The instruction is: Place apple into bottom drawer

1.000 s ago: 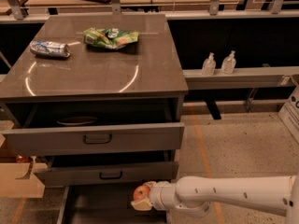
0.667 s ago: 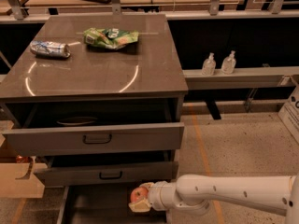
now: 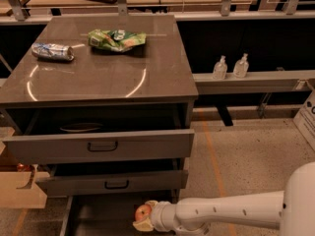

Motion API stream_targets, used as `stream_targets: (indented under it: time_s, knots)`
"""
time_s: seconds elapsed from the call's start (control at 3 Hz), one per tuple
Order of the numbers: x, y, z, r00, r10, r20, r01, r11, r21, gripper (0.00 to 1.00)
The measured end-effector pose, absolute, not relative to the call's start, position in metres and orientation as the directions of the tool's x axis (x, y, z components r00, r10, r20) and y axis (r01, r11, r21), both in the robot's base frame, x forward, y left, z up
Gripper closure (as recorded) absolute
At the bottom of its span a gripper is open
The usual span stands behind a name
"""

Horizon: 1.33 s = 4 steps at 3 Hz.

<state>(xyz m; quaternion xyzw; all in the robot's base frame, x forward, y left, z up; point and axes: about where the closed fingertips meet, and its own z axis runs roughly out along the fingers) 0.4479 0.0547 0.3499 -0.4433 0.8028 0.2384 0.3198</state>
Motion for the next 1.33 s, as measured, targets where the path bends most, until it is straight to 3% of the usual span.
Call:
stream_targets:
  time_s: [1.0,1.33]
  knots:
    - [0.481,0.058,0.289,-0.351,-0.568,-0.745,-0.824,0.565,-0.042,1.00]
    - [0.494,0.067,0.272,-0.328,-0.543,-0.773,-0.820,0.570,-0.052,0.80]
